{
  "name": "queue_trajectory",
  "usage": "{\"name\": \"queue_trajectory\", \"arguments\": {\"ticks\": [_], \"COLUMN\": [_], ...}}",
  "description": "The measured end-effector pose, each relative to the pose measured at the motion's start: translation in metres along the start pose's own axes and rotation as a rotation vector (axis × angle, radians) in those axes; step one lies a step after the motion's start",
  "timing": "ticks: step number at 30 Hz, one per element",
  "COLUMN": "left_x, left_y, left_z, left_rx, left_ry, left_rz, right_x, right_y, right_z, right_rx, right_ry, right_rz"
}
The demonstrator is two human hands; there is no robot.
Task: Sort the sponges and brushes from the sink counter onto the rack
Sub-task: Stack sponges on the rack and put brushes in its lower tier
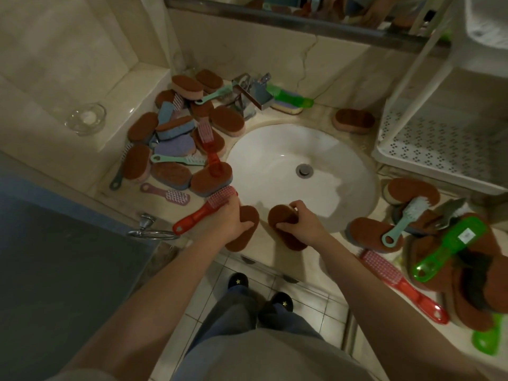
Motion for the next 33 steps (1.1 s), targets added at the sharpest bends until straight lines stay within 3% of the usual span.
{"name": "queue_trajectory", "arguments": {"ticks": [9,17,23,29,33], "left_x": [0.043,0.098,0.145,0.176,0.191], "left_y": [0.026,0.073,0.108,0.139,0.15], "left_z": [-0.053,-0.117,-0.182,-0.246,-0.288], "left_rx": [-0.083,-0.252,-0.422,-0.551,-0.63], "left_ry": [-0.455,-0.627,-0.768,-0.922,-0.96], "left_rz": [-0.295,-0.418,-0.453,-0.396,-0.301], "right_x": [0.056,0.125,0.193,0.256,0.296], "right_y": [-0.007,-0.015,-0.033,-0.058,-0.074], "right_z": [0.024,0.071,0.113,0.144,0.147], "right_rx": [-0.013,0.045,0.154,0.232,0.247], "right_ry": [0.456,0.801,0.917,0.983,1.028], "right_rz": [-0.1,-0.255,-0.445,-0.664,-0.718]}}
Point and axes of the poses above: each hand's wrist, its own y-axis towards the middle knuckle, its own x-axis out of the back of the hand, z = x × y, the point moved 5 cm from there along y, towards the middle knuckle, and after that the axes turned 15 degrees about -x, right-handed, at the moved point
